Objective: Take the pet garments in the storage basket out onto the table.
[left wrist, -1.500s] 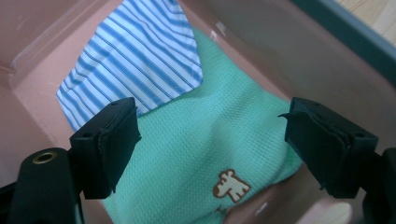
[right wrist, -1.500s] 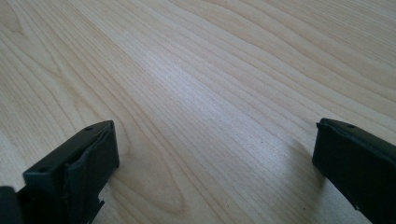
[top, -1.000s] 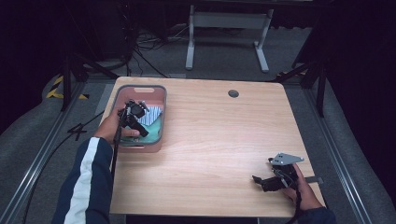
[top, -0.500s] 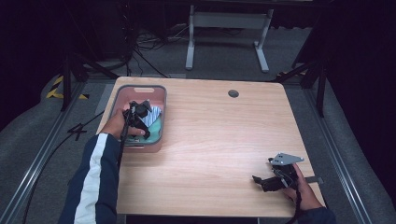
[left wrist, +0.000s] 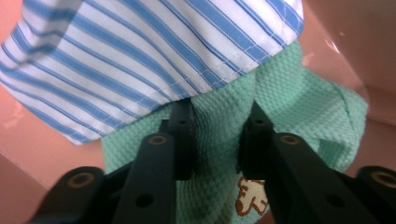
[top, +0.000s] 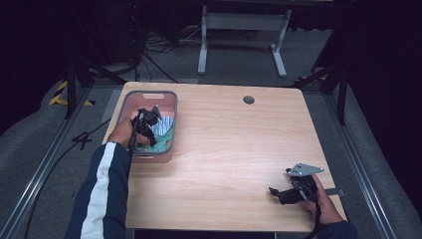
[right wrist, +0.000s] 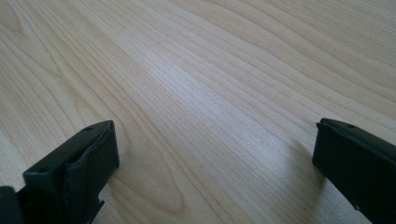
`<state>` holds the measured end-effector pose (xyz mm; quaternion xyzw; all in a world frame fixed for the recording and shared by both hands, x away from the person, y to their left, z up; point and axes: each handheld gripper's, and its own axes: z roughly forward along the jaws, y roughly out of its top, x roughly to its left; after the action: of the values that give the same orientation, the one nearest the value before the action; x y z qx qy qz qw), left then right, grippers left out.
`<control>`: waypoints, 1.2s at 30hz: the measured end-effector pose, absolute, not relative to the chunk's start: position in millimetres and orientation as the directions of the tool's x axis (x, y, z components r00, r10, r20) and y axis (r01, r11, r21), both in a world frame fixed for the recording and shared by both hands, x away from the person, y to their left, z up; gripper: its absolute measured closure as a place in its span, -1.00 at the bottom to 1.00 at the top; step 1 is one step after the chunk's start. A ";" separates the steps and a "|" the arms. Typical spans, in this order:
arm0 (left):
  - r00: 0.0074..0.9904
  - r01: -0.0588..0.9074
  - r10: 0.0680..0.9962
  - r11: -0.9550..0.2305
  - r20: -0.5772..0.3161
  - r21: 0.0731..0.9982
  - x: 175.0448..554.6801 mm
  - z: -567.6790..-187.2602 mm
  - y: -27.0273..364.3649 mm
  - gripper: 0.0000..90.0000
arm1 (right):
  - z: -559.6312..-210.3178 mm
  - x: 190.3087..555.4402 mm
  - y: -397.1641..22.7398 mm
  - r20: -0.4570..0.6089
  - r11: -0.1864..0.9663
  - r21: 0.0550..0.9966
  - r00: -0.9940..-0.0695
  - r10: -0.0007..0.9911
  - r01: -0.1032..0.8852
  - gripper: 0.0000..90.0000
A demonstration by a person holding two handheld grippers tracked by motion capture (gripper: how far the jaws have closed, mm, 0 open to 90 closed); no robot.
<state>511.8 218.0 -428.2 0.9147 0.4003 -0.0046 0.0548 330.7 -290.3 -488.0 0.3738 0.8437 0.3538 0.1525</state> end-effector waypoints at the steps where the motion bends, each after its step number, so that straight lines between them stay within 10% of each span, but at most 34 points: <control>1: 0.684 0.728 0.729 -0.678 -0.040 0.098 511.6 -427.8 217.5 0.67 | -488.0 330.7 -290.3 0.007 0.470 0.711 -0.674 0.739 0.523 -0.99; 36: 0.666 0.615 0.741 -0.610 0.085 0.499 454.7 -368.6 247.9 0.76 | -488.0 330.7 -290.3 0.007 0.470 0.711 -0.674 0.739 0.523 -0.99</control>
<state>454.7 247.9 -368.6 0.8858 0.3826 0.1430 0.2202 330.7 -290.3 -488.0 0.3737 0.8438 0.3537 0.1526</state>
